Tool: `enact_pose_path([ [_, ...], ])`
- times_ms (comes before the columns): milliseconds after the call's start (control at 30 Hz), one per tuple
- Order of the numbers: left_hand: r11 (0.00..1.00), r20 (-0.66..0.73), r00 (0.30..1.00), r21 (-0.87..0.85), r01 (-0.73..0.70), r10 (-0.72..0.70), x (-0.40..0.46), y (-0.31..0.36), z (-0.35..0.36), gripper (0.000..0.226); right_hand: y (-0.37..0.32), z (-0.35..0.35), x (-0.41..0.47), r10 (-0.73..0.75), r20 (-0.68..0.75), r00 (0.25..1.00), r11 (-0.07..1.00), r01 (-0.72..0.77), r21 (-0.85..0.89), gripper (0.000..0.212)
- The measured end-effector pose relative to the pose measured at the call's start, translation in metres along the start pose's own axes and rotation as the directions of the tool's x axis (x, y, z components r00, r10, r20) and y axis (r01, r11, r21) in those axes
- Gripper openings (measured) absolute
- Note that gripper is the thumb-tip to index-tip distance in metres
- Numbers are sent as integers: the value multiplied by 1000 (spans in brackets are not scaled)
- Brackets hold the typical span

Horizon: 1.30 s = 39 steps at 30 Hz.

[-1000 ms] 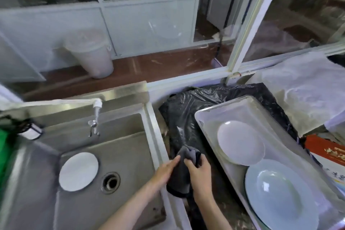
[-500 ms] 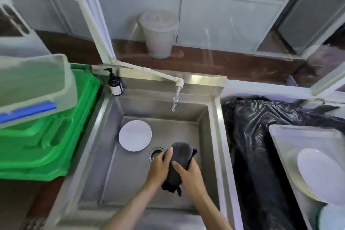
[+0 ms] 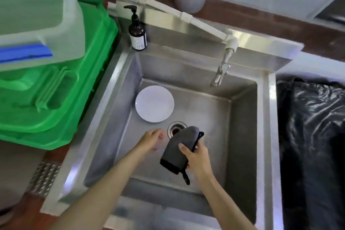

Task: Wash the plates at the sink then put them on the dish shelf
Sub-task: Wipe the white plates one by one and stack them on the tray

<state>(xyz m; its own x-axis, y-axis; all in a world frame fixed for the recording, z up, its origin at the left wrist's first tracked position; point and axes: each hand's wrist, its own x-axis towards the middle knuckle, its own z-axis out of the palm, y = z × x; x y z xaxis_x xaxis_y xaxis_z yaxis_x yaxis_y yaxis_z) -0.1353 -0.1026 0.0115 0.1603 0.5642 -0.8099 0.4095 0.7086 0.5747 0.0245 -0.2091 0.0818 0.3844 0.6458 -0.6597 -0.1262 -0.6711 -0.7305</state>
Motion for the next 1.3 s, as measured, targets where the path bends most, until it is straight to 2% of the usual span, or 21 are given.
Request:
enact_pose_path([
  [67, 994, -11, 996, -67, 90, -91, 31, -5, -12, 25, 11, 2, 16, 14, -10, 1000, 1000, -13, 14, 21],
  [200, 987, -129, 983, -113, 118, -132, 92, -12, -33, 17, 28, 5, 43, 27, -4, 1000, 997, -27, 66, 21],
  [467, 926, -224, 949, -354, 131, -221, 172, -29, -47, 38, 50, 11, 88, 41, 7, 999, 996, -42, 83, 27],
  [700, 962, -369, 922, -272, 14, -117, 187, -36, -46, 29, 54, 8, 106, 58, -26, 998, 996, -56, 73, 26],
  [867, 923, -402, 915, -364, -127, -32, 181, -49, -47, 13, 50, 10, 108, 69, -39, 997, 995, -66, 78, 25],
  [933, 889, -400, 916, -428, -161, -27, 178, -50, -45, 14, 49, 9, 108, 73, -33, 997, 994, -70, 81, 24],
  [1067, 851, -321, 944, -513, -111, -70, 174, -52, -47, 17, 45, 7, 106, 67, -45, 997, 995, -63, 81, 26],
  [1300, 859, -341, 940, -481, -178, 4, 153, -48, -50, 7, 45, 0, 94, 86, -81, 993, 994, -81, 67, 23],
])
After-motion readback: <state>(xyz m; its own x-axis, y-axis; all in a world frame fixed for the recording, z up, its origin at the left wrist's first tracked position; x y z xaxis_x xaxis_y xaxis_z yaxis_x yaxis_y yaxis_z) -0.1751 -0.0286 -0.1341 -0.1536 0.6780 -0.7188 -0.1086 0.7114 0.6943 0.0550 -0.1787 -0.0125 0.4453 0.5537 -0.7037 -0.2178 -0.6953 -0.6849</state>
